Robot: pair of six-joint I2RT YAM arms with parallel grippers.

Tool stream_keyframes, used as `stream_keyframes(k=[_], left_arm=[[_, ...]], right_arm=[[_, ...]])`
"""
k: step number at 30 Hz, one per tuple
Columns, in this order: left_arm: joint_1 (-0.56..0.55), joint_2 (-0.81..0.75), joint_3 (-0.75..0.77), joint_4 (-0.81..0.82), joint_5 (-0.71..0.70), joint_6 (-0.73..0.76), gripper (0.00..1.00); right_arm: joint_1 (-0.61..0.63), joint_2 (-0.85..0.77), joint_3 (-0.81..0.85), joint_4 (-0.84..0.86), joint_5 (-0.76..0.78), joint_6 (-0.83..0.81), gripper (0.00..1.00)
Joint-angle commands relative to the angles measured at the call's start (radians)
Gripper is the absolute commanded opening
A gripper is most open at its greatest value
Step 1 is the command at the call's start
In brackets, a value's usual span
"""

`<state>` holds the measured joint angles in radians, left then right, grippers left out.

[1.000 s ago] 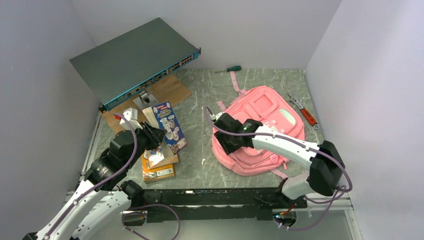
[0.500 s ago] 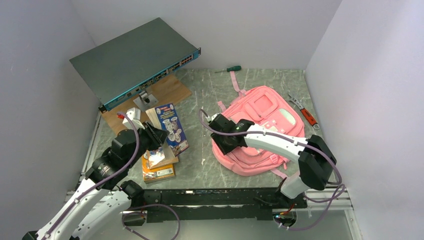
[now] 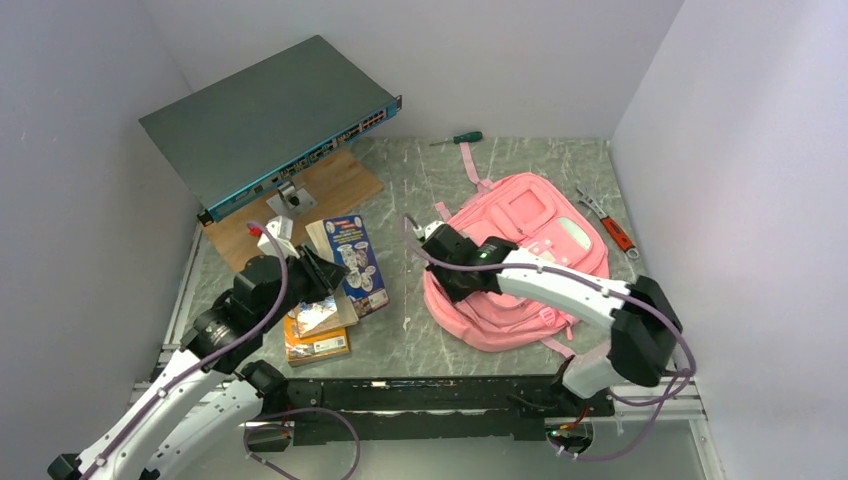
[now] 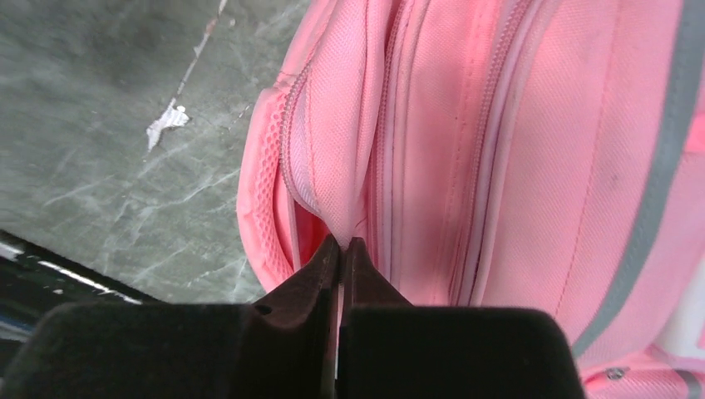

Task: Pack the student bag
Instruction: Place the book in the student bag.

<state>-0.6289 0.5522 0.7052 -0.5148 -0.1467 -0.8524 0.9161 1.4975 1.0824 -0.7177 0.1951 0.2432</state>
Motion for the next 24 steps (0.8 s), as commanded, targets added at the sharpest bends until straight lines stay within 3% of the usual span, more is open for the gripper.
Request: stream_keyframes(k=[1,6,9,13,20,24], left_arm=[[0.002,0.025,-0.011,0.172,0.108,-0.07,0.0],[0.001,0.082,-0.034,0.285,0.229,-0.126,0.0],[0.003,0.126,-0.084,0.437,0.358,-0.21,0.0],[-0.005,0.201,-0.16,0.713,0.49,-0.334,0.0],[-0.139,0.392,-0.122,0.815,0.388,-0.435,0.0],[-0.222,0.517,-0.147,0.992,0.348,-0.545,0.0]], right_arm=[[-0.033,-0.166,0.126,-0.043,0.027,0.021,0.0],[-0.166,-0.27,0.134,-0.025,-0.116,0.032,0.0],[-0.259,-0.314,0.126,0.021,-0.25,0.063,0.0],[-0.314,-0.319,0.169,0.024,-0.312,0.076,0.0],[-0.424,-0.326,0.236,0.062,-0.439,0.135,0.0],[-0.481,-0.327,0.266,0.085,-0.501,0.17,0.0]])
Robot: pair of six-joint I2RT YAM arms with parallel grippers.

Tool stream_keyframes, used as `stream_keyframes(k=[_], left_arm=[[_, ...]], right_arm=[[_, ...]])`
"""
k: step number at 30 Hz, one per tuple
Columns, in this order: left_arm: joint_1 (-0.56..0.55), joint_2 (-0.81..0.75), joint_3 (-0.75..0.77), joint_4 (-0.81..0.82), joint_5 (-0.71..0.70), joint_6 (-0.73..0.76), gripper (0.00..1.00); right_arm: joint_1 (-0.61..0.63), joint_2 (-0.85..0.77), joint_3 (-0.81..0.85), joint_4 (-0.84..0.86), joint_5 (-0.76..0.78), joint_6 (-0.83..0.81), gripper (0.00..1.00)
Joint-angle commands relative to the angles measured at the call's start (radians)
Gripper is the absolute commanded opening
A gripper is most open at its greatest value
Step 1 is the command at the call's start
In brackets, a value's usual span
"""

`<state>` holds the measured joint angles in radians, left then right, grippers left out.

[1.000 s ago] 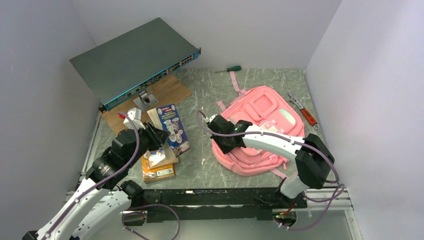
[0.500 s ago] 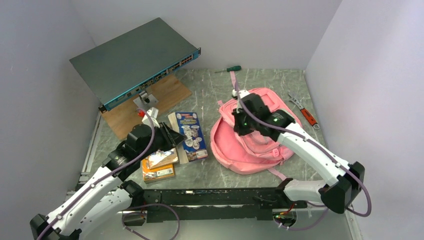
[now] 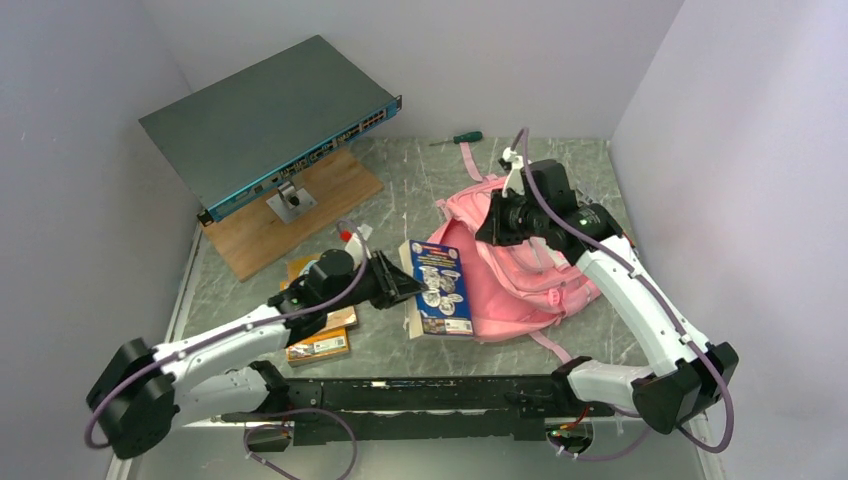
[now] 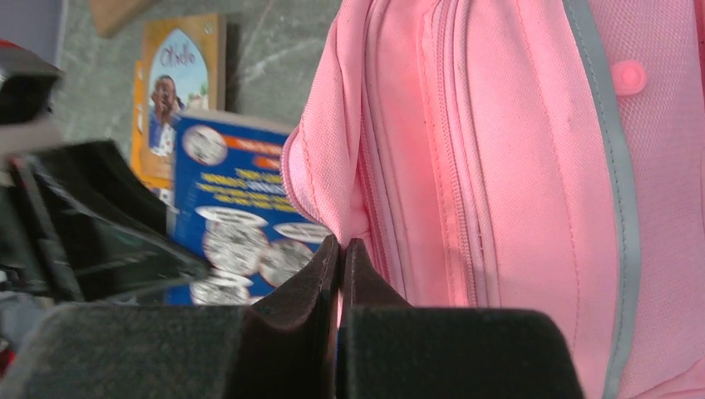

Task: Pack the student bag
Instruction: Place the book in the student bag.

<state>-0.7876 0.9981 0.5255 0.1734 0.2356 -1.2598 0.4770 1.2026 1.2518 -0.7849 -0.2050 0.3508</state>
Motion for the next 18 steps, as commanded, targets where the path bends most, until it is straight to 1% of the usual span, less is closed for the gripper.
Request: stream_keyframes(k=[1,3,5,8,9,12,15,16,18], left_arm=[[-0.08,0.103,0.039,0.332,-0.057,-0.145,0.0],[-0.098,0.183,0.071,0.351,-0.065,-0.157,0.0],[-0.107,0.262,0.095,0.441,-0.069,-0.174,0.0],[-0.121,0.381,0.135,0.597,-0.085,-0.242,0.0],[-0.127,0.421,0.155,0.622,-0.096,-0.26,0.0],[-0.149,0.52,0.222,0.676,-0.152,-0.29,0.0],[-0.164,0.611,0.316,0.644,-0.222,-0.232,0.0],[-0.166,0.651,0.353,0.634,-0.221,-0.224,0.0],[-0.164,0.738,0.379,0.707,-0.232,-0.242,0.0]], right_arm=[[-0.052,-0.03,0.104,0.155,-0.117,0.067,0.0],[-0.064,-0.024,0.115,0.16,-0.15,0.072,0.0],[-0.073,-0.02,0.123,0.163,-0.172,0.074,0.0],[-0.078,-0.021,0.125,0.159,-0.192,0.074,0.0],[-0.078,-0.025,0.122,0.16,-0.196,0.076,0.0],[-0.081,-0.034,0.121,0.154,-0.212,0.08,0.0],[-0.081,-0.036,0.127,0.149,-0.239,0.086,0.0],[-0.081,-0.029,0.147,0.12,-0.233,0.07,0.0],[-0.082,-0.025,0.179,0.065,-0.2,0.039,0.0]])
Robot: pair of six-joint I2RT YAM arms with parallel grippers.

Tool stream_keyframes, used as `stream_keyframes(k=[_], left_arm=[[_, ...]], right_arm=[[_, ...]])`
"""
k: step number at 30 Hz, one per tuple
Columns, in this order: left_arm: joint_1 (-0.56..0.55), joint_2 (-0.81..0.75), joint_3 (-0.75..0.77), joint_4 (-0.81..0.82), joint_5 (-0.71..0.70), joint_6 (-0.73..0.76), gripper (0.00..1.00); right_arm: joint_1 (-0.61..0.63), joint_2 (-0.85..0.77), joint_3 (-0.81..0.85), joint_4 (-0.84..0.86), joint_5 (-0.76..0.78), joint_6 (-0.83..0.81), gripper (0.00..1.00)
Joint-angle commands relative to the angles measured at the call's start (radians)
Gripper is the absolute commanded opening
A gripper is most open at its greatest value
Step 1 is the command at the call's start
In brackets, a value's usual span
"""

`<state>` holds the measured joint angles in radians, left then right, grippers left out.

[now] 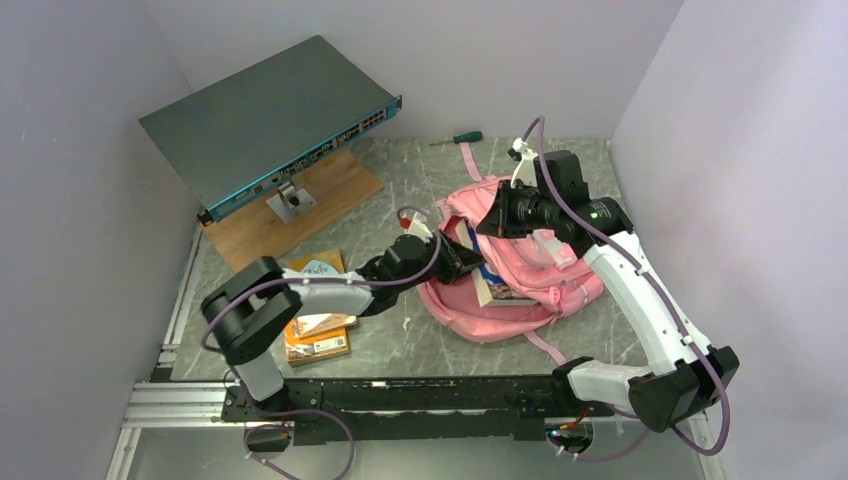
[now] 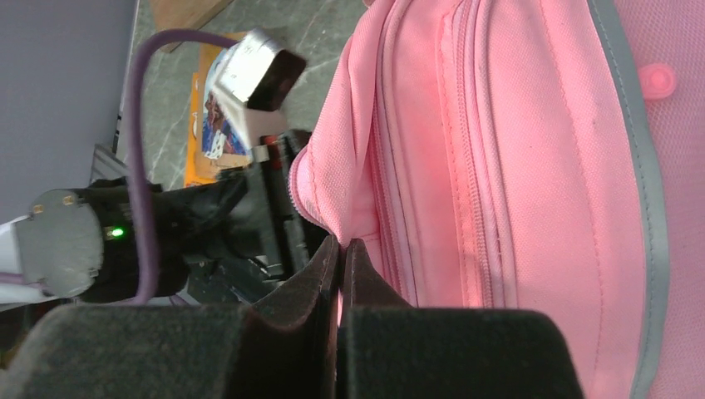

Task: Pack the student bag
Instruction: Place the book in the student bag.

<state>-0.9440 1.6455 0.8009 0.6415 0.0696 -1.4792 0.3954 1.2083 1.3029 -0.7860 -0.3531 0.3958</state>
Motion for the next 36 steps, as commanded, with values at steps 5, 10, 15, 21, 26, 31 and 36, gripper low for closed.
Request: stream_keyframes(k=[5,10,15,21,26,31,36], left_arm=[[-0.014,0.266,0.227,0.278,-0.063,-0.034,0.0],[-0.022,0.348,0.323,0.25,-0.16,0.047,0.0],[-0.021,0.429,0.425,0.184,-0.201,0.055,0.0],[-0.031,0.506,0.507,0.095,-0.259,-0.018,0.0],[-0.052,0.542,0.614,-0.025,-0.249,0.017,0.0],[-0.08,0.534,0.6,-0.097,-0.249,-0.043,0.01],[-0.071,0.534,0.597,-0.192,-0.214,-0.062,0.26]], right_arm=[[-0.009,-0.027,0.152,0.041,-0.094,-0.013,0.0],[-0.01,-0.026,0.148,0.061,-0.132,0.005,0.0],[-0.013,-0.024,0.155,0.063,-0.138,0.008,0.0],[-0.015,-0.022,0.146,0.082,-0.142,0.012,0.0],[-0.032,-0.017,0.139,0.086,-0.151,0.006,0.0],[-0.057,-0.022,0.131,0.097,-0.169,0.003,0.0],[-0.072,-0.027,0.113,0.096,-0.175,-0.006,0.0]])
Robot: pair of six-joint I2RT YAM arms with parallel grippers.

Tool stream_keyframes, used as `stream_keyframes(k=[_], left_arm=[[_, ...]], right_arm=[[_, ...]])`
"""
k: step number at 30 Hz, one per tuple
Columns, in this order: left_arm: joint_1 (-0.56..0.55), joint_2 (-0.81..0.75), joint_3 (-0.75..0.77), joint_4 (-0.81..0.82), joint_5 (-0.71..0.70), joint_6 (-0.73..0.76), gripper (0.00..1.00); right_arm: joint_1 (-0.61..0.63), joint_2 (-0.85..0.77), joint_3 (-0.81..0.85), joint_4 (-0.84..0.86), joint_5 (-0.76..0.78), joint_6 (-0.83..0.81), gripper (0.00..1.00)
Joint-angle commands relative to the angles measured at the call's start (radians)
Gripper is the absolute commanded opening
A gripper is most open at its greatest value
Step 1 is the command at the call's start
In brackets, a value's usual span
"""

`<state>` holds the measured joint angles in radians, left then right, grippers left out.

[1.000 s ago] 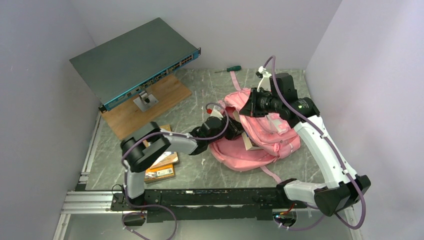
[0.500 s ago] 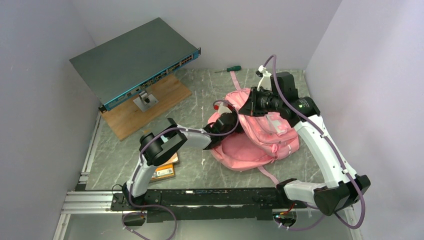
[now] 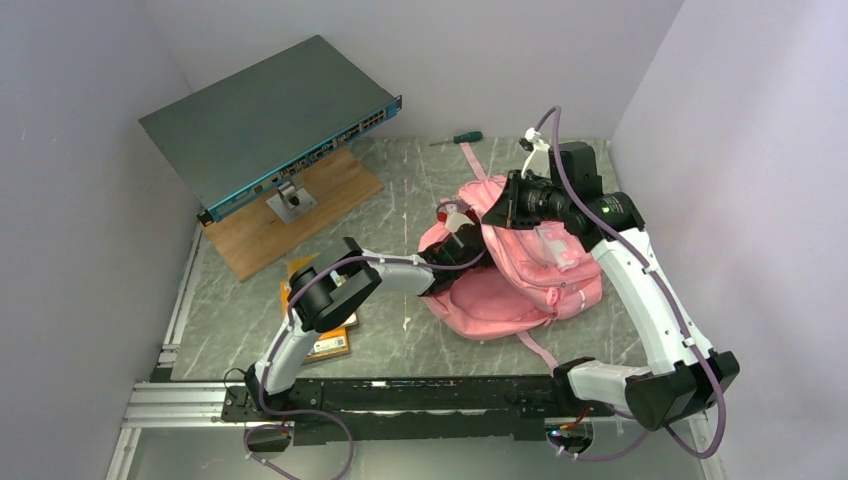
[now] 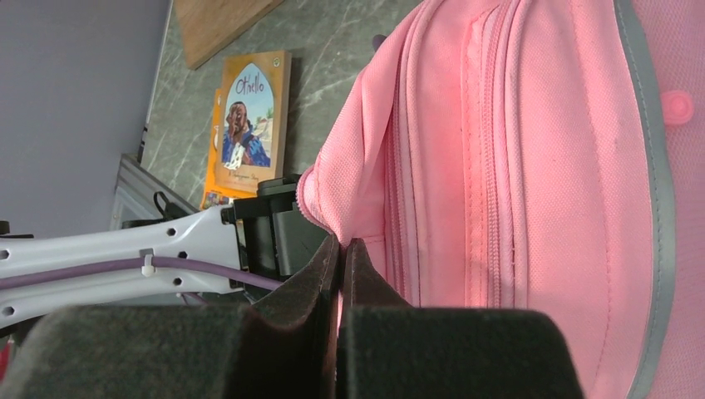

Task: Pack the student bag
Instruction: Place the book in the student bag.

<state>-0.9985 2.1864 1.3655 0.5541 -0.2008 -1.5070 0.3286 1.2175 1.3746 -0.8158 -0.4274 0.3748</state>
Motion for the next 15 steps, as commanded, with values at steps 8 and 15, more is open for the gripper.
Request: stream_keyframes(k=[8,15], left_arm=[[0.019,-0.111,-0.034,-0.208,0.134,-0.026,0.99],[0.042,-0.199,-0.077,-0.253,0.215,0.014,1.0]], right_arm=[[-0.053,-0.051,-0.011,0.147,-0.13,0.011,0.0],[-0.076,-0.04,-0.011,0.138,-0.127,-0.008,0.0]])
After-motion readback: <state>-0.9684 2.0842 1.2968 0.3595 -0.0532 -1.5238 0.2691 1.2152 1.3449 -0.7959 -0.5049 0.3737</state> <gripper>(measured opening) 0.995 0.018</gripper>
